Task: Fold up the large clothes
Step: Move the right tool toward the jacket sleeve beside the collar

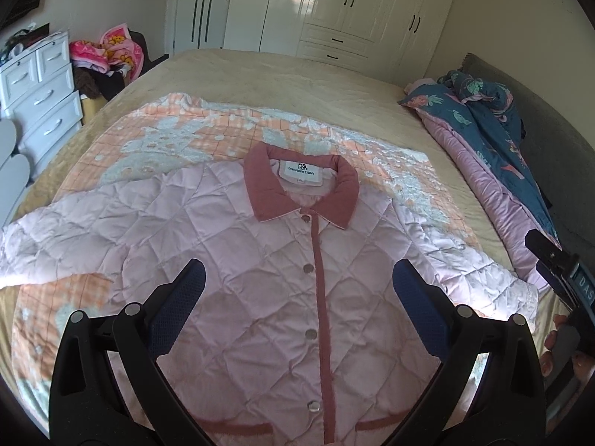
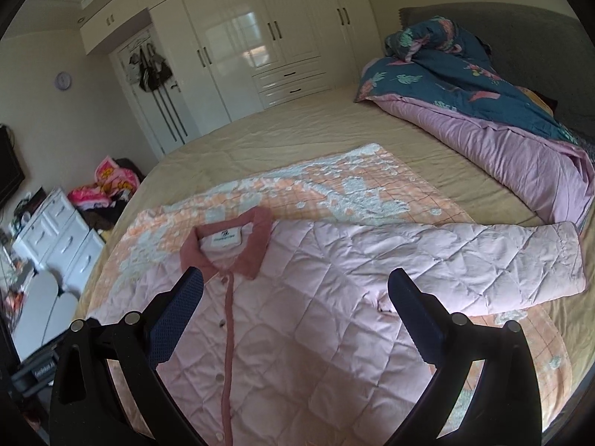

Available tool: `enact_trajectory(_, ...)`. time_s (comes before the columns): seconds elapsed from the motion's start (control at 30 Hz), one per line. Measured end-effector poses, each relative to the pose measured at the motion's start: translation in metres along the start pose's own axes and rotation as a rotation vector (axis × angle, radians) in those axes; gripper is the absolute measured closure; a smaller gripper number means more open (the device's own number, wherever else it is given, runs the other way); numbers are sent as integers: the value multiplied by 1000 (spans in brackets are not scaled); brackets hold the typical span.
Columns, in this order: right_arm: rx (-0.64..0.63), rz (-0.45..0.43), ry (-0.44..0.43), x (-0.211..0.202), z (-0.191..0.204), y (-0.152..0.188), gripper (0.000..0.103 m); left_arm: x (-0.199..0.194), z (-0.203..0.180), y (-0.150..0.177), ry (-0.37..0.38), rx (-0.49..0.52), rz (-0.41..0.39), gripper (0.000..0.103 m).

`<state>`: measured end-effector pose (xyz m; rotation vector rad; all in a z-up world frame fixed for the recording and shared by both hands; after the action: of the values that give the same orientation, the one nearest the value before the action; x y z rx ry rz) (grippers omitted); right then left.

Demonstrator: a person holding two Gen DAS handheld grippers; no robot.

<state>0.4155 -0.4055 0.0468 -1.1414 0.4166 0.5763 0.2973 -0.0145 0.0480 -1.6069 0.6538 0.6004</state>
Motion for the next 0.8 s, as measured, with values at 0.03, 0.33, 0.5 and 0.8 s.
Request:
enact_trajectory(0.03,3,-1,11,4,-4,-2,4,4,-2,-3,-2,4,0,8)
enact_trajectory(0.33,66,-11,89,32,-57,-11,4,37,-19,-17,60,-2,-8,8)
enact_trajectory(0.5,138,-16,141,40,-95,-15,4,59,-29,-16,43,9,16,8)
enact_trajectory(0.8,278,-26,233,47,-166,-17,4,94,-55,-5,25,39,78,8)
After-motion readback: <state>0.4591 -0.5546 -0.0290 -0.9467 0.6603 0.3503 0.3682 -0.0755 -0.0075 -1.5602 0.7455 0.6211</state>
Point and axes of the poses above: each gripper's, at about its wrist camera, not at the fingertips, and x roughly the way its jaws point, z to its left, y to its underside, the point moved 4 cm from there along x, roughly the way its jaws point, and after that the axes turned 6 degrees about x, right-handed, at the moved point
